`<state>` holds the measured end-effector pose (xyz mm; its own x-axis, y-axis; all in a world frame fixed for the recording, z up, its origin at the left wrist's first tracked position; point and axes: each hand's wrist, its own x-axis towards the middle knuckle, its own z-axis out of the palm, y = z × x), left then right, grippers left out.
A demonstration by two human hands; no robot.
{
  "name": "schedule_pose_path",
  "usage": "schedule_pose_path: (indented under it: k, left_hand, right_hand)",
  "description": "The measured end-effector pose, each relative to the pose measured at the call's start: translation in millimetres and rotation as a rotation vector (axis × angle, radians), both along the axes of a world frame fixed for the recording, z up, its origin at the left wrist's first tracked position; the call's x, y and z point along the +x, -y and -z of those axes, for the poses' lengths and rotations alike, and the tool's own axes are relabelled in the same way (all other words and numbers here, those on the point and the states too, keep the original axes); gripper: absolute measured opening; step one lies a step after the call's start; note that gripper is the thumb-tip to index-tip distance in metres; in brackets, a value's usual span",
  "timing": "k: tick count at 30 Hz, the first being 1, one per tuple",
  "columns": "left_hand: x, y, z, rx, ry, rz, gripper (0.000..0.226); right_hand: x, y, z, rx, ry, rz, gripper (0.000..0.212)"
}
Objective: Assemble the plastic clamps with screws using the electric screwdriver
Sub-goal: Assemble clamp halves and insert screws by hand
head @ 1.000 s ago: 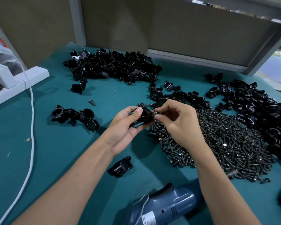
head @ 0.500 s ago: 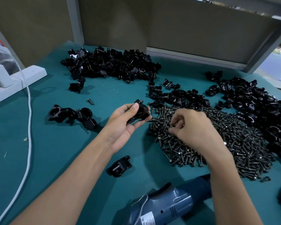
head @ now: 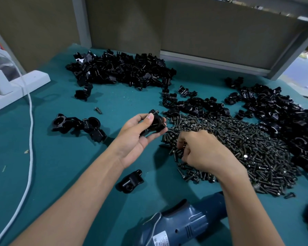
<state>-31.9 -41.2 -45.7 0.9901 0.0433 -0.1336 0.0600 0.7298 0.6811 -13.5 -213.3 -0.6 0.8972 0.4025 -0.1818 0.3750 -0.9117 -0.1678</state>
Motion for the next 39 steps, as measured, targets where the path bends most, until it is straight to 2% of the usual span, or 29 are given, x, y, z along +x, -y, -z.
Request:
schedule_pose_path:
  k: [7, 9, 12, 16, 18, 25, 31, 37, 39]
  left_hand:
    - [0, -1, 3, -0.019, 0.002, 0.005, 0.027]
    - [0, -1, 3, -0.022, 0.002, 0.006, 0.028]
    - [0, -1, 3, -0.012, -0.005, 0.018, 0.028]
    - [-1, 3, 2, 0.016, 0.001, 0.05, 0.026]
    - [-2, 4, 2, 0.025, 0.016, 0.077, 0.026]
    - [-4, 5, 1, 0.03, 0.052, 0.122, 0.025]
    - [-6, 4, 0, -0.018, 0.062, 0.134, 0.024]
    - [-9, 4, -2, -0.042, 0.025, 0.153, 0.048]
    - [-10, 1, -2, -0.047, 0.031, 0.175, 0.044]
  right_hand:
    - [-8, -4, -3, -0.12, 0.024, -0.062, 0.043]
    - [-6, -2, -3, -0.049, 0.007, -0.057, 0.041]
    - [2, 4, -7, 0.25, -0.02, -0.001, 0.028]
    - [5, 3, -12, 0.826, 0.134, 0.062, 0.016]
    - [5, -2, -10, 0.96, 0.18, 0.064, 0.015]
    - [6, -7, -1, 0.91, 0.305, 0.01, 0.016]
    - [8, -7, 2, 0.897, 0.249, -0.023, 0.016]
    - [10, -3, 5, 0.916, 0.239, -0.089, 0.016]
    - [12, -2, 4, 0.908, 0.213, -0.092, 0.016]
